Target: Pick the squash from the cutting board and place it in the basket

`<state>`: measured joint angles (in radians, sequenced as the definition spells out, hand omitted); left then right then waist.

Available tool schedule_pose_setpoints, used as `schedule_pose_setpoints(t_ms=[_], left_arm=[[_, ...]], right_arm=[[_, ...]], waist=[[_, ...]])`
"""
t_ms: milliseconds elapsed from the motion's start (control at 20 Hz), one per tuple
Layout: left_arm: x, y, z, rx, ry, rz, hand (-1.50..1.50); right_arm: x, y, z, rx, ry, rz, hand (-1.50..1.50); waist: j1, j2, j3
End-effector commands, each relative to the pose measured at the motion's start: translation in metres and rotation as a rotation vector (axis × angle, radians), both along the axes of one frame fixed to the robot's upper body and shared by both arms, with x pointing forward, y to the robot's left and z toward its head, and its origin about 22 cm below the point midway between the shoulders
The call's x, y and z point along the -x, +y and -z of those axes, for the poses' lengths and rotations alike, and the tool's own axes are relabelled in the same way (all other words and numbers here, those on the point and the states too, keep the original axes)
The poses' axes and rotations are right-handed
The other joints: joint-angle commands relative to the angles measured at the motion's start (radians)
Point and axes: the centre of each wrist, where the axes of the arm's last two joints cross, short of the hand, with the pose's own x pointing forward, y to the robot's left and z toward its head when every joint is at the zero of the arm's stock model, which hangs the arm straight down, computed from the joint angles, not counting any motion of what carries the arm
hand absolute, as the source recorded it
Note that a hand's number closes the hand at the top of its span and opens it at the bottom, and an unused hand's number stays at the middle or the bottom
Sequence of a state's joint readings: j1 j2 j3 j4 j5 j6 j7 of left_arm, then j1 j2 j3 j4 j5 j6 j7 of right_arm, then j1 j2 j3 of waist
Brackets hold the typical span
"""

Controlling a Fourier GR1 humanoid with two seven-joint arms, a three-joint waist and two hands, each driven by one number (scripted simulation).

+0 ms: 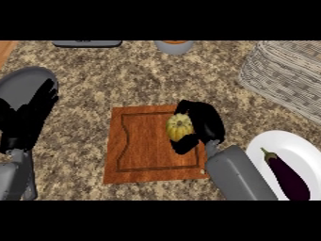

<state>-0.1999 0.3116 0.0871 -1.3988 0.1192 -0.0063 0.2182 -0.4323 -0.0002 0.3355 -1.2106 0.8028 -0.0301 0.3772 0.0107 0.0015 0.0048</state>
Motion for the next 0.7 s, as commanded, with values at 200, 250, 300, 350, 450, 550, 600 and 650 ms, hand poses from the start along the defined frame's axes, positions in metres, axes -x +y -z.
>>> schedule_pose_setpoints(t_ms=[200, 250, 300, 350, 450, 550, 600, 650], left_arm=[[-0.009, -0.007, -0.008, 0.001, -0.009, 0.009, 0.00], [-0.005, -0.004, 0.005, -0.007, 0.013, -0.001, 0.00], [-0.004, 0.003, -0.007, 0.009, 0.010, 0.015, 0.00], [0.001, 0.005, 0.011, -0.008, 0.023, -0.002, 0.00], [0.007, -0.004, 0.004, -0.007, 0.000, -0.003, 0.00], [-0.009, 0.007, 0.000, -0.016, 0.020, -0.014, 0.00], [-0.014, 0.003, -0.003, 0.001, 0.023, -0.021, 0.00], [-0.005, -0.007, 0.011, 0.002, -0.004, -0.005, 0.00]], right_arm=[[0.019, 0.050, -0.070, -0.381, -0.338, 0.184, 1.50], [0.030, 0.061, -0.070, -0.382, -0.360, 0.193, 1.50], [0.022, 0.067, -0.085, -0.360, -0.393, 0.236, 1.50], [0.028, 0.069, -0.114, -0.354, -0.401, 0.233, 1.50], [0.023, 0.070, -0.128, -0.352, -0.436, 0.307, 1.50], [0.022, 0.076, -0.148, -0.304, -0.452, 0.357, 1.50], [0.020, 0.074, -0.159, -0.279, -0.459, 0.367, 1.50], [0.017, 0.078, -0.153, -0.307, -0.478, 0.390, 1.50]], waist=[[0.013, -0.006, -0.004], [0.006, -0.005, -0.005], [0.011, -0.007, -0.006], [-0.008, -0.009, -0.007], [-0.003, -0.008, -0.006], [-0.015, -0.006, -0.006], [-0.018, -0.005, -0.006], [-0.008, -0.003, -0.006]])
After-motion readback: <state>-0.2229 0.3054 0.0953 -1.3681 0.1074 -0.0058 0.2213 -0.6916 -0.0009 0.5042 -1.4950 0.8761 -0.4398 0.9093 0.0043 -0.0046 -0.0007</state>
